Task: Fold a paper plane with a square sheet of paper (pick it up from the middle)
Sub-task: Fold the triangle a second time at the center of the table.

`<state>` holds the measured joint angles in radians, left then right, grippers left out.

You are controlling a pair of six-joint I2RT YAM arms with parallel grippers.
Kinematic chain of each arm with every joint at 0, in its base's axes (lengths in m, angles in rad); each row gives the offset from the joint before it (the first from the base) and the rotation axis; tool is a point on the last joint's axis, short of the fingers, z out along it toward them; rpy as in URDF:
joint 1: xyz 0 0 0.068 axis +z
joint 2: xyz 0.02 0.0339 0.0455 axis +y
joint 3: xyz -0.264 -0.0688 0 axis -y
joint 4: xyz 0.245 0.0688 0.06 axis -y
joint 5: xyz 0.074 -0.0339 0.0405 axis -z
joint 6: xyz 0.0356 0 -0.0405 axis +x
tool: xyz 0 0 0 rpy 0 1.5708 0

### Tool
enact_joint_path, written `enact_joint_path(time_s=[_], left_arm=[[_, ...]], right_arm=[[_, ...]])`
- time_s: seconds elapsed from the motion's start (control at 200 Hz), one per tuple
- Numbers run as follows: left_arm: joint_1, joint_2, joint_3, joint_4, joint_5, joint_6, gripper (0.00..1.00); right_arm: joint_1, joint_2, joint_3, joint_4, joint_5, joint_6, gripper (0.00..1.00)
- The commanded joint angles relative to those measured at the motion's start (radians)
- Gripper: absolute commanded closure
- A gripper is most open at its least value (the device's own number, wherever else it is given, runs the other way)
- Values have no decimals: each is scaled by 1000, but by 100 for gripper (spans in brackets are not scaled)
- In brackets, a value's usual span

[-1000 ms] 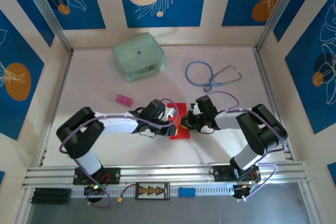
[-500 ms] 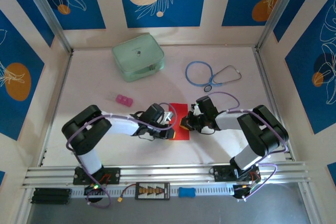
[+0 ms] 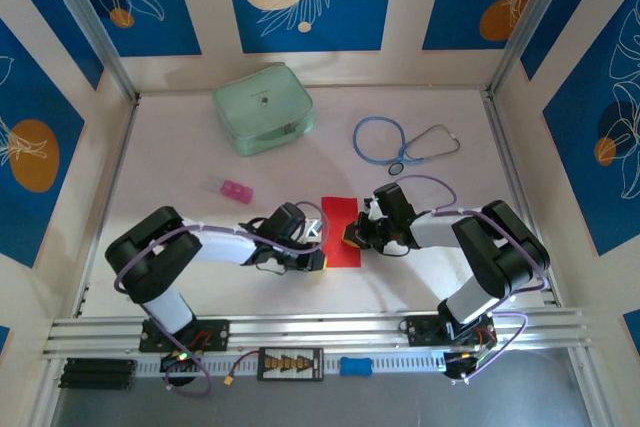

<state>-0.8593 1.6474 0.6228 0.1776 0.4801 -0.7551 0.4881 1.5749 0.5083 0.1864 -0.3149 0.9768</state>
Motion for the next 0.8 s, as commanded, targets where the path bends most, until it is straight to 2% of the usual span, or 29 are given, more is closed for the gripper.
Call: enact_joint_path(time_s=[0.0, 0.2, 0.36, 0.555, 0.68, 0.795], left_arm=[[8, -48, -22, -55, 33, -15, 100], [8, -81, 39, -11, 20, -20, 100], [14, -15, 129, -44, 12, 19, 100], [20, 103, 190, 14, 26, 3, 100], [20, 157, 228, -56, 2, 21, 100], [20, 169, 196, -97, -23, 28, 100]], right_arm=[[-15, 31, -20, -128, 70, -19, 100], [-16, 33, -19, -127, 70, -17, 100], [-15, 31, -21, -127, 67, -18, 100], [-14, 27, -24, -123, 67, -14, 100], [-14, 27, -24, -120, 66, -14, 100], [-14, 27, -26, -120, 65, -13, 100]])
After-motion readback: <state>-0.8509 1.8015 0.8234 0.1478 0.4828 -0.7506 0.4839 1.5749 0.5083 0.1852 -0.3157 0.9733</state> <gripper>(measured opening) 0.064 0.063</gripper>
